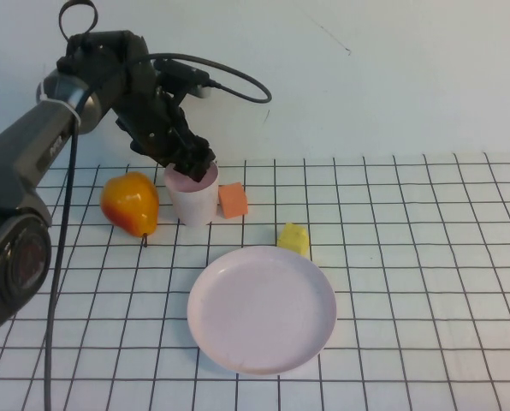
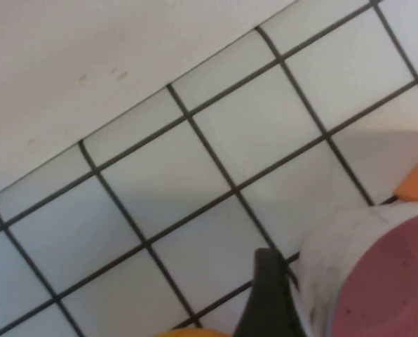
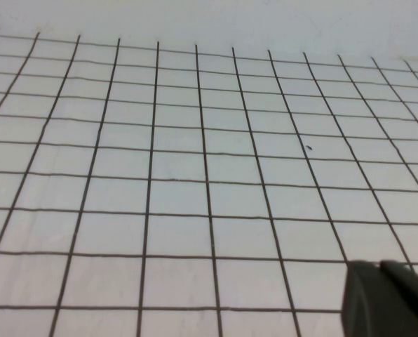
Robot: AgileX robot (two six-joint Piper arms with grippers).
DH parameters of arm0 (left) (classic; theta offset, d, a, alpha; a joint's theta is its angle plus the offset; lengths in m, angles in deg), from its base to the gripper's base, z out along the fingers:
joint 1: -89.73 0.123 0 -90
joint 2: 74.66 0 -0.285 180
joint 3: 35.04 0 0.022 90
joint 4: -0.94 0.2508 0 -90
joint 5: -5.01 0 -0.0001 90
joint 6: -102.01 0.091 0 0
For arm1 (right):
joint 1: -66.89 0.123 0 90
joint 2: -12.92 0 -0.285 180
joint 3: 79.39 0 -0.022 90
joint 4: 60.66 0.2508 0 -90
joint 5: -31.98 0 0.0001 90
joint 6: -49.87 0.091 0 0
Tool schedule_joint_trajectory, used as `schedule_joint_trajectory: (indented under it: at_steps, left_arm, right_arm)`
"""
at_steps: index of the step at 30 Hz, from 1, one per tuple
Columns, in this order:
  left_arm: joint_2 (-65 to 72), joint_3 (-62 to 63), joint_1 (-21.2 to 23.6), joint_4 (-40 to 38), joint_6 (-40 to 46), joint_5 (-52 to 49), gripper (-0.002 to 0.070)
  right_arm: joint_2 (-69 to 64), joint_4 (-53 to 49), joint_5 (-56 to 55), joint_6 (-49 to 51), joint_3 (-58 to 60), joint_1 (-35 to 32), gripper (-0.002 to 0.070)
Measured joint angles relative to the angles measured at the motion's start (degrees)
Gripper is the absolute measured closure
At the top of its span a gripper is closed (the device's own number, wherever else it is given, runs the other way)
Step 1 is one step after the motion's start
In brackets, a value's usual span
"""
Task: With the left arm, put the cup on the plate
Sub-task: Pick up the cup from the table, then place the cup on the plate
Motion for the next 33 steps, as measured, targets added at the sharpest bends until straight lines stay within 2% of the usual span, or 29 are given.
schedule_joint_trajectory:
  at_steps: [3,6,9,11,13,15,24,33]
  left_arm:
    - [0.1,0.1,0.0,2.5,0.0,-1.0,0.0211]
    - [0.2,0.1,0.0,3.1,0.0,-1.6,0.0266]
    - [0.7,0.1,0.0,3.1,0.0,-2.3,0.0403]
    - [1.0,0.1,0.0,3.1,0.0,-2.9,0.0538]
    - [1.0,0.1,0.0,3.1,0.0,-3.3,0.0611]
    - [1.0,0.1,0.0,2.9,0.0,-3.7,0.0648]
    - [-2.0,0.2,0.0,1.4,-0.1,-6.3,0.0664]
    - [-10.3,0.1,-0.9,-10.4,-0.1,-10.8,0.0664]
  right_arm:
    - [0.0,0.0,0.0,0.0,0.0,0.0,0.0678]
    - [0.0,0.0,0.0,0.0,0.0,0.0,0.0678]
    - [0.0,0.0,0.0,0.0,0.0,0.0,0.0678]
    - [0.0,0.0,0.0,0.0,0.0,0.0,0.0678]
    - [0.0,0.0,0.0,0.0,0.0,0.0,0.0678]
    - [0.0,0.0,0.0,0.0,0.0,0.0,0.0678]
    - [0.0,0.0,0.0,0.0,0.0,0.0,0.0678]
    - [0.0,0.0,0.0,0.0,0.0,0.0,0.0678]
